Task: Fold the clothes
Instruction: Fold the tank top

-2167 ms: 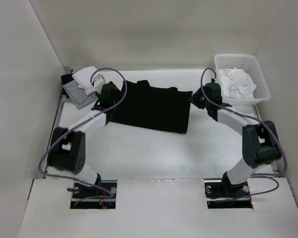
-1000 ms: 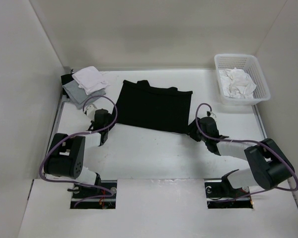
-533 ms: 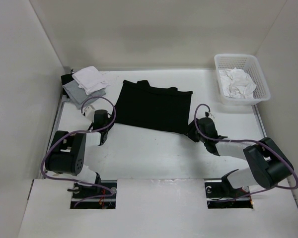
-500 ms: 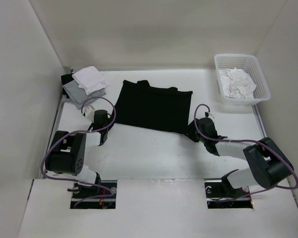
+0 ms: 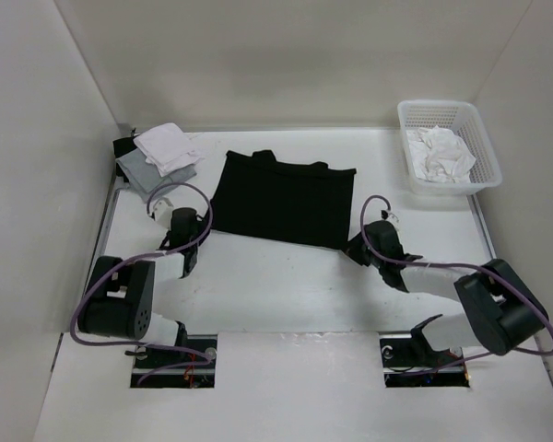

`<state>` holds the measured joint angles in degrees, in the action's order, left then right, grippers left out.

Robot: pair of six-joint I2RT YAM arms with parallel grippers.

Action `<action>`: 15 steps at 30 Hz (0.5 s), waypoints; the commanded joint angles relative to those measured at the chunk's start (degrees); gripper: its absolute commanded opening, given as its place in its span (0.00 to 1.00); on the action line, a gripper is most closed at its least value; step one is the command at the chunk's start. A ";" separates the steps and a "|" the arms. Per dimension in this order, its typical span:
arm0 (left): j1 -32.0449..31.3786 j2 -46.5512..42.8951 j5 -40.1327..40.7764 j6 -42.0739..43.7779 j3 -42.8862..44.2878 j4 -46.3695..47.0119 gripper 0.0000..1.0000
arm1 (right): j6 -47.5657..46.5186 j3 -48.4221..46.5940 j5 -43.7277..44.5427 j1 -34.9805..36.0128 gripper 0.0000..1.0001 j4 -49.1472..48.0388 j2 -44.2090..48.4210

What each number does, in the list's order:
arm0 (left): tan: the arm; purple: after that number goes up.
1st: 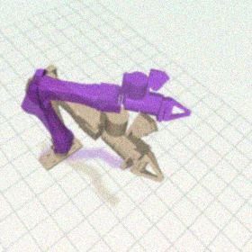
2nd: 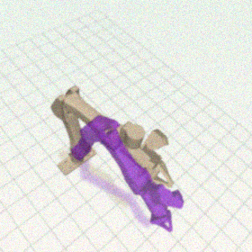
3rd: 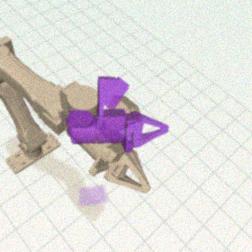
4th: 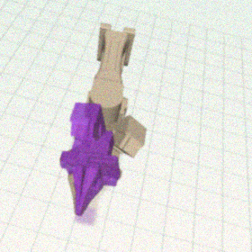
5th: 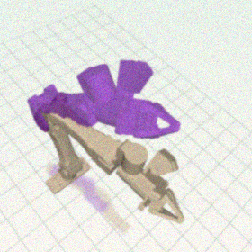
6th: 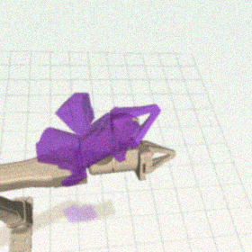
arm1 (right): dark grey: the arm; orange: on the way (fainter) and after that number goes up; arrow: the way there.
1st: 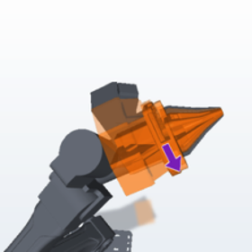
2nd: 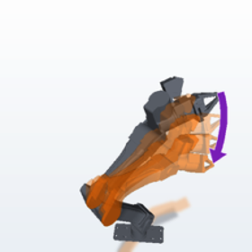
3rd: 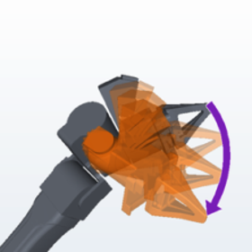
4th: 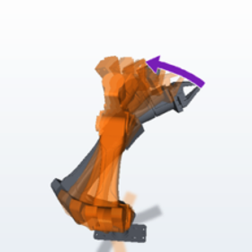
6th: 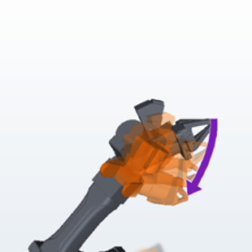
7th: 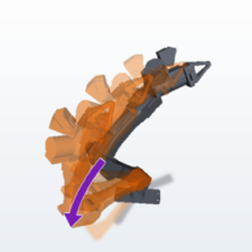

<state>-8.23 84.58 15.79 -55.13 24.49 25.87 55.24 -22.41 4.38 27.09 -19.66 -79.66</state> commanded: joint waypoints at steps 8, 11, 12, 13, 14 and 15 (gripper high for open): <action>-2.53 -37.42 0.12 2.83 2.92 -15.20 0.00 | -6.19 -2.80 8.96 8.62 0.00 20.67 33.73; -3.76 -49.04 0.82 5.82 8.71 -24.26 0.00 | -7.87 -9.46 14.32 14.50 0.00 35.34 47.89; -4.20 -52.37 1.25 6.96 11.60 -27.68 0.00 | -8.31 -12.62 16.34 16.61 0.00 39.92 51.58; -4.55 -55.10 1.69 8.28 14.68 -30.76 0.00 | -8.48 -16.13 18.27 18.98 0.00 43.97 54.23; -4.82 -57.31 1.96 9.51 17.58 -33.31 0.00 | -8.66 -19.65 20.47 21.53 0.00 47.49 56.26; -5.08 -58.98 2.05 10.39 20.39 -35.51 0.00 | -8.92 -22.90 22.67 24.43 0.00 50.13 57.76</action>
<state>-12.73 30.30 16.10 -49.50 37.45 -0.84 48.77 -36.80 17.93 46.63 16.45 -26.35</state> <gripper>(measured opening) 0.025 0.009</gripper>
